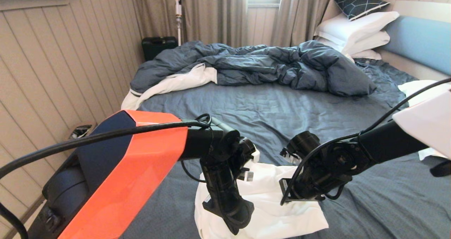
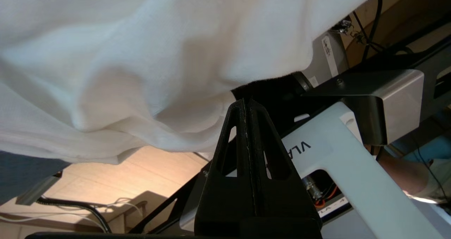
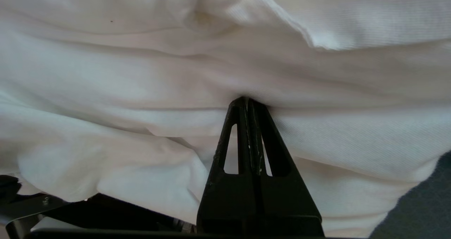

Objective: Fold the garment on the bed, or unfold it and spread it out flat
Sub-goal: Fold the white T-shirt

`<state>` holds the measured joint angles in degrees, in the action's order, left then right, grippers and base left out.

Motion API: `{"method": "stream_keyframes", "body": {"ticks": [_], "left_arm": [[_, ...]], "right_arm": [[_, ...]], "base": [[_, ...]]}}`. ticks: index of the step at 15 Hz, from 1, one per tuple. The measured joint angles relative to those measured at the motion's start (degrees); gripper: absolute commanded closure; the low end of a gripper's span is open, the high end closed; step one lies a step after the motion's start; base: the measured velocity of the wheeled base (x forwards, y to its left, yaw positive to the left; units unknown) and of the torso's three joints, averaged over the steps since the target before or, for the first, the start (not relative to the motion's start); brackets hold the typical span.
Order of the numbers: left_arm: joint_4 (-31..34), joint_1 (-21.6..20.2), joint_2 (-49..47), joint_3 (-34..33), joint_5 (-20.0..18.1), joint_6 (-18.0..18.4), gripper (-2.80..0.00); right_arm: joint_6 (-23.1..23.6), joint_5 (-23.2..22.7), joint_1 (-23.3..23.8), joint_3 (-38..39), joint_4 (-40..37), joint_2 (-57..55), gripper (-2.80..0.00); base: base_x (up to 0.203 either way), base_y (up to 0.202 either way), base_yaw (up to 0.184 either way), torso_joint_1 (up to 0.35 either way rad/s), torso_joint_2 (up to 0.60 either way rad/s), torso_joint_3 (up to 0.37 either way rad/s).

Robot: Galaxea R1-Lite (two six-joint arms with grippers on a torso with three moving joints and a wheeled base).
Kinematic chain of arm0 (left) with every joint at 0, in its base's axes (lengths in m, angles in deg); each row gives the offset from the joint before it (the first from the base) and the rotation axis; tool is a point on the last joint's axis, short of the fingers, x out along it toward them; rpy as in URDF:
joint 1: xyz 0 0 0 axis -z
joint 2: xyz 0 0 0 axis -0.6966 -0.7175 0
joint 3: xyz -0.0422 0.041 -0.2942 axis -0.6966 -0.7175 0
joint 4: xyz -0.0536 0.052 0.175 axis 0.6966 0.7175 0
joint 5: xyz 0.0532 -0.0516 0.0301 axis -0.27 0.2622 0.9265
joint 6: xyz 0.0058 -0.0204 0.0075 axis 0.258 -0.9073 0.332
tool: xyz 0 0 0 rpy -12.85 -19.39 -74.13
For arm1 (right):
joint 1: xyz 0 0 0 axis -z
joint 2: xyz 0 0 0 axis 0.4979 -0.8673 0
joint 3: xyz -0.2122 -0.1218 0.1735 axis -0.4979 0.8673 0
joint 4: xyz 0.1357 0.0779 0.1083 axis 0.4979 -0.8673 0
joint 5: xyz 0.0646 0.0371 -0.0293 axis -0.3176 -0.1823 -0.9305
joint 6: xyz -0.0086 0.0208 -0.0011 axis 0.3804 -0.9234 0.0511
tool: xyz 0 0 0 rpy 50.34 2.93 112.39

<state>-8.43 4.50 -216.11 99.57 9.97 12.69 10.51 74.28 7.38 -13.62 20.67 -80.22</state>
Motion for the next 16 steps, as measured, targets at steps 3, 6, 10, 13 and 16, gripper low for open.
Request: {"method": "stream_keyframes", "body": {"ticks": [3, 6, 10, 13, 16], "left_arm": [[1.83, -0.04, -0.29, 0.02, 0.84, 0.02, 0.00], [2.40, -0.67, -0.34, -0.11, 0.95, -0.07, 0.00], [2.19, -1.51, -0.04, -0.09, 0.93, -0.05, 0.00], [2.48, -3.20, 0.57, -0.06, 0.91, -0.15, 0.00], [3.73, -5.32, 2.08, -0.43, 0.79, -0.22, 0.00]], "right_arm": [[1.49, 0.11, 3.49, 1.22, 0.00, 0.75, 0.00], [2.38, 0.10, 6.86, 3.01, 0.12, 1.72, 0.00], [4.46, 0.05, 10.68, 4.61, 0.21, 3.23, 0.00], [5.03, 0.05, 12.46, 5.13, 0.10, 5.22, 0.00], [5.02, 0.00, 12.81, 5.66, 0.17, 7.30, 0.00]], "base": [[0.000, 0.000, 0.000, 0.000, 0.00, 0.000], [0.000, 0.000, 0.000, 0.000, 0.00, 0.000], [0.000, 0.000, 0.000, 0.000, 0.00, 0.000], [0.000, 0.000, 0.000, 0.000, 0.00, 0.000], [0.000, 0.000, 0.000, 0.000, 0.00, 0.000]]}}
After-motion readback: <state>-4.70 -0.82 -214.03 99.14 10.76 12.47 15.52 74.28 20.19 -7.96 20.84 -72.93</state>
